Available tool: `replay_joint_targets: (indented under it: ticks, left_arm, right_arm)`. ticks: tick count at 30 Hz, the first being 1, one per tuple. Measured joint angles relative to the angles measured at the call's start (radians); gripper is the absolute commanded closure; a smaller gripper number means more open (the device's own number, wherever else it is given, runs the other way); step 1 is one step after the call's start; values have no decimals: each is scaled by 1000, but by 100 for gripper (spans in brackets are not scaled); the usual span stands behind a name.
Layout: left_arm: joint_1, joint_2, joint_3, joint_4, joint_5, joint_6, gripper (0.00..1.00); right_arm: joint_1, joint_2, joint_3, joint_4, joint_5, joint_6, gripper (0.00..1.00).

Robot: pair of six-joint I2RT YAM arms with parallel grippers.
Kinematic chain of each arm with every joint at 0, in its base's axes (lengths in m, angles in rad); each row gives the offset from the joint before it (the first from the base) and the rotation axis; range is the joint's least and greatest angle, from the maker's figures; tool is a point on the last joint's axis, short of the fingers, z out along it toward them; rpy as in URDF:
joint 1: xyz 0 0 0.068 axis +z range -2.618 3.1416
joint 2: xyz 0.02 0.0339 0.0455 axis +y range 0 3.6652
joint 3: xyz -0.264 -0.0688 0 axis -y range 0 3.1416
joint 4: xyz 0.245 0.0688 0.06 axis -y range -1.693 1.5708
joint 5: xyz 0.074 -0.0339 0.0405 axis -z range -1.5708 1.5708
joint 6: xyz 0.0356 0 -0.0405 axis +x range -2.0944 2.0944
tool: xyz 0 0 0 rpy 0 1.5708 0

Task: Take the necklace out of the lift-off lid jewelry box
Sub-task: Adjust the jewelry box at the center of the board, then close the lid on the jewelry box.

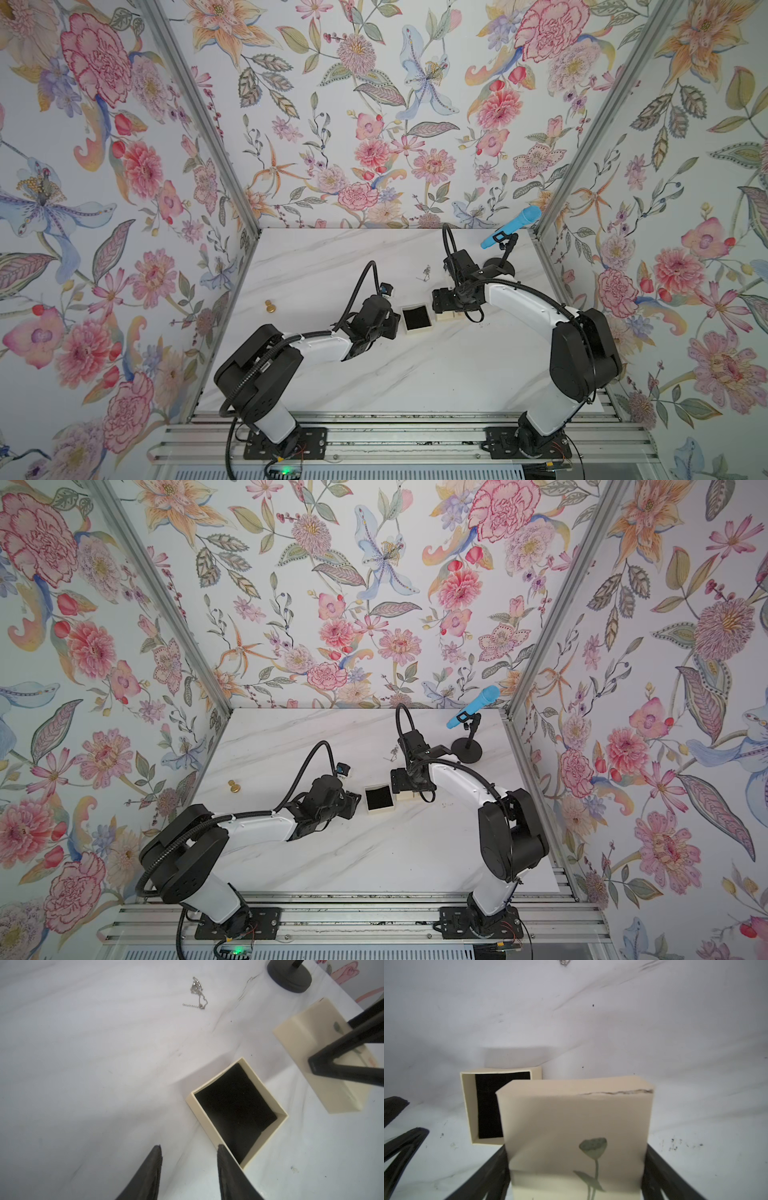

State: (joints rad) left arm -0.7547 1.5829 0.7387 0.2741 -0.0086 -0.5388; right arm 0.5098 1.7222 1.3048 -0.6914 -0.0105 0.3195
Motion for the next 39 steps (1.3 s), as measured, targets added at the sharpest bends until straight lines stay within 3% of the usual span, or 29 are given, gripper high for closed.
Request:
replay_joint_targets:
  ticks: [9, 22, 39]
  left_arm:
    - [57, -151, -121, -8, -26, 0, 53]
    - [67, -156, -176, 2, -23, 0, 53]
    - [69, -150, -182, 28, -10, 0, 54]
  right_arm:
    - [81, 136, 161, -54, -2, -2, 15]
    - [139, 276, 289, -114, -16, -2, 15]
    - [181, 287, 296, -132, -5, 29, 14]
